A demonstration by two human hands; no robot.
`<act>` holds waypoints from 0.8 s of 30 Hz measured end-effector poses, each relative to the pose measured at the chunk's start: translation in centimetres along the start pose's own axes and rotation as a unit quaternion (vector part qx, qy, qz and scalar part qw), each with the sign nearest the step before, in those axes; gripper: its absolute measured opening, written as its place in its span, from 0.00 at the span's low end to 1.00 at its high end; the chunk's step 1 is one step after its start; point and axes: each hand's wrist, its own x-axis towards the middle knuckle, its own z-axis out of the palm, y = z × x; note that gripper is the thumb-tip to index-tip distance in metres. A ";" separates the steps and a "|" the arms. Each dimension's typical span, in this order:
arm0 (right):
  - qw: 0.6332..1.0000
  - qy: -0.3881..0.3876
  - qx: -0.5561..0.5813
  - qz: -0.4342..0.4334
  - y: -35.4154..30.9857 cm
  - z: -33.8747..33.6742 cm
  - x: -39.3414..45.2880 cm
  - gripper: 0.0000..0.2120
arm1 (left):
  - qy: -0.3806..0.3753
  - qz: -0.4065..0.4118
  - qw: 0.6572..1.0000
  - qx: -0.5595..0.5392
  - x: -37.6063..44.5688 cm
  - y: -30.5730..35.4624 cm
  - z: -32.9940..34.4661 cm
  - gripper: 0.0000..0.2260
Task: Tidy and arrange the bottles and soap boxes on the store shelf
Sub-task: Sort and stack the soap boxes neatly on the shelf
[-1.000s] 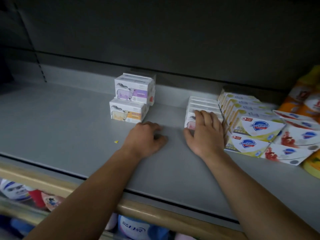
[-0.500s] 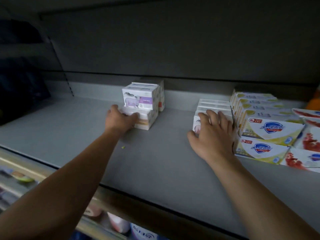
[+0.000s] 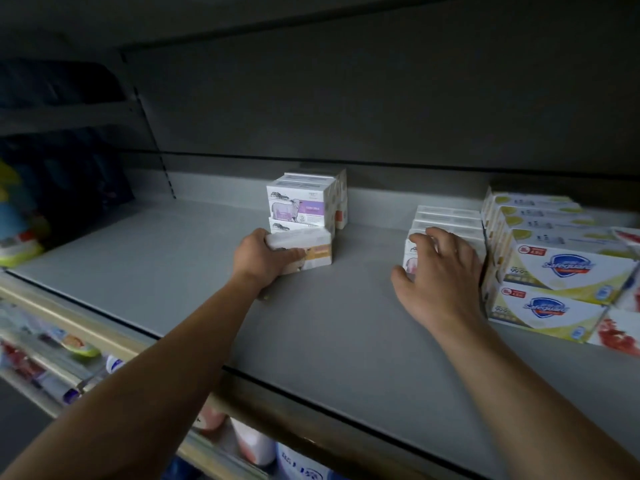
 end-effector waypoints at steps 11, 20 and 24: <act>0.956 -0.106 0.230 -0.148 -0.5 0.0 -0.5 0.43 | -0.118 0.009 0.939 -0.324 -5.0 5.3 0.3 0.14; 0.877 -0.148 0.456 -0.013 -0.7 -0.9 -0.6 0.23 | -0.252 -0.047 0.819 -0.513 -5.6 4.4 1.1 0.18; 0.825 -0.182 0.514 0.148 -1.3 -1.5 -0.5 0.23 | -0.232 -0.011 0.866 -0.443 -6.2 4.2 1.4 0.21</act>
